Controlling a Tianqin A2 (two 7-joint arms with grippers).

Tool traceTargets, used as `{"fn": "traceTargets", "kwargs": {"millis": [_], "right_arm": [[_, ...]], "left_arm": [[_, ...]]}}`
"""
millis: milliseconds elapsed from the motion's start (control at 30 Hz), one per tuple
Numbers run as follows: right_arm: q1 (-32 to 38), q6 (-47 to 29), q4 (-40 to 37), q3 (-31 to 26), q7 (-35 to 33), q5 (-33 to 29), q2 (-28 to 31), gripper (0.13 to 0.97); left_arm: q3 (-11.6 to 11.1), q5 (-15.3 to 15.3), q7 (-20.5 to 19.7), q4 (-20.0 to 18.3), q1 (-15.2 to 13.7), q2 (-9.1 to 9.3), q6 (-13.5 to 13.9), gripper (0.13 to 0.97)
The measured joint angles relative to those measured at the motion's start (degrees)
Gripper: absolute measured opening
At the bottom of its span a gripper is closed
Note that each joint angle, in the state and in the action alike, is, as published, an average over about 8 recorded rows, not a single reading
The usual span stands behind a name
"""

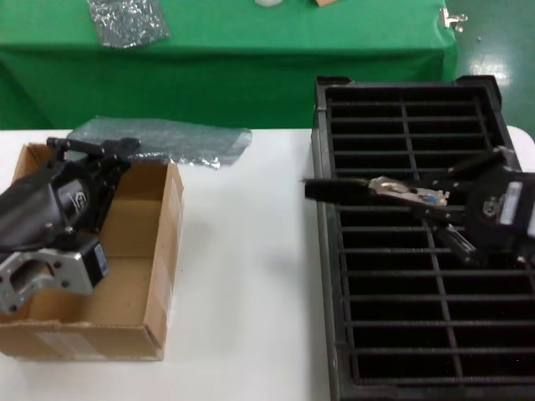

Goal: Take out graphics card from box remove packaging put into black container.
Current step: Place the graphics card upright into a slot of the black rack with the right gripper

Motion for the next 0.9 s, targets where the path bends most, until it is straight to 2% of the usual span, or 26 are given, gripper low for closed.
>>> {"fn": "traceTargets", "kwargs": {"millis": [200,533,733,900], "right_arm": [[9.41,-9.67,0.22,-6.11,-0.96,-0.82,-2.76,0.189],[22.62,-25.44,0.36,-12.43,2.19,2.75,-3.01,0.189],[31.28,-29.72,-0.06,-21.20,4.89,3.85,-0.56,0.189],[34.82,-30.74,-1.33,-27.45,5.78,2.45,0.31,0.189]], "left_arm": [[0.00,0.00,0.00,0.00,0.00,0.00,0.00,0.139],[0.00,0.00,0.00,0.00,0.00,0.00,0.00,0.139],[0.00,0.00,0.00,0.00,0.00,0.00,0.00,0.139],[0.00,0.00,0.00,0.00,0.00,0.00,0.00,0.139]]}}
